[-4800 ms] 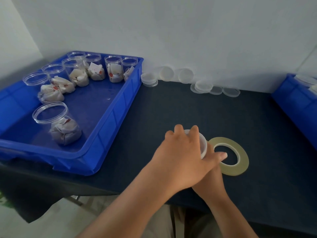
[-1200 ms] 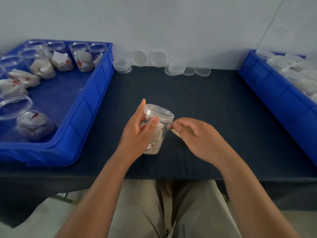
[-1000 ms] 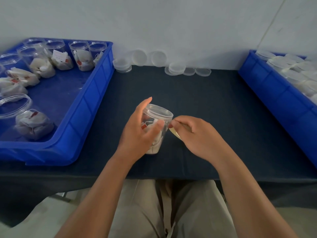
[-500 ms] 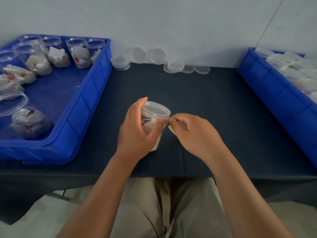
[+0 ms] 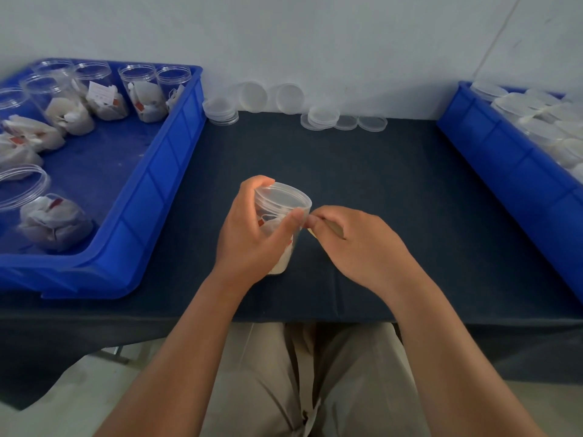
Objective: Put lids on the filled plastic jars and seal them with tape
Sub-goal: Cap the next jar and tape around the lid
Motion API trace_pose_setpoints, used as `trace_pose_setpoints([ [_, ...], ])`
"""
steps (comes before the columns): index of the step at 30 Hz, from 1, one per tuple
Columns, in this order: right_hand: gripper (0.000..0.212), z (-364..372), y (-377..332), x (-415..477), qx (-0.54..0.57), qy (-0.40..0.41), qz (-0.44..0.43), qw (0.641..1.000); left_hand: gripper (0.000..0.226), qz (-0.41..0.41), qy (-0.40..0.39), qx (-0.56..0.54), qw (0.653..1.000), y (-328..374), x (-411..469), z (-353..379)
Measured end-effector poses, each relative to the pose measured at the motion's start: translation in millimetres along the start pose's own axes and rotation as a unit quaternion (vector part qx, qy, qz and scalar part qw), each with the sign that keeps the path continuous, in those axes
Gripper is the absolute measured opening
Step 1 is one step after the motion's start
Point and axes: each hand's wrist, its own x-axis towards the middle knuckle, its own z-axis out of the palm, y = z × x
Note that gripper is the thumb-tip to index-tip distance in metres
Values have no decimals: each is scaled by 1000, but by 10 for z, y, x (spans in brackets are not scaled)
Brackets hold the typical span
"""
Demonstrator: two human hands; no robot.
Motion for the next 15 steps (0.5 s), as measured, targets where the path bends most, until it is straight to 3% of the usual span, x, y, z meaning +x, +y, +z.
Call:
trace_pose_setpoints([
  [7,37,-102,203,-17,89,-121,-36,988,43,-49,-87,-112,989,-13,119,-126],
  [15,41,-50,337,38,71,-107,-2,992,43,-120,-140,-245,952,-90,145,-129],
])
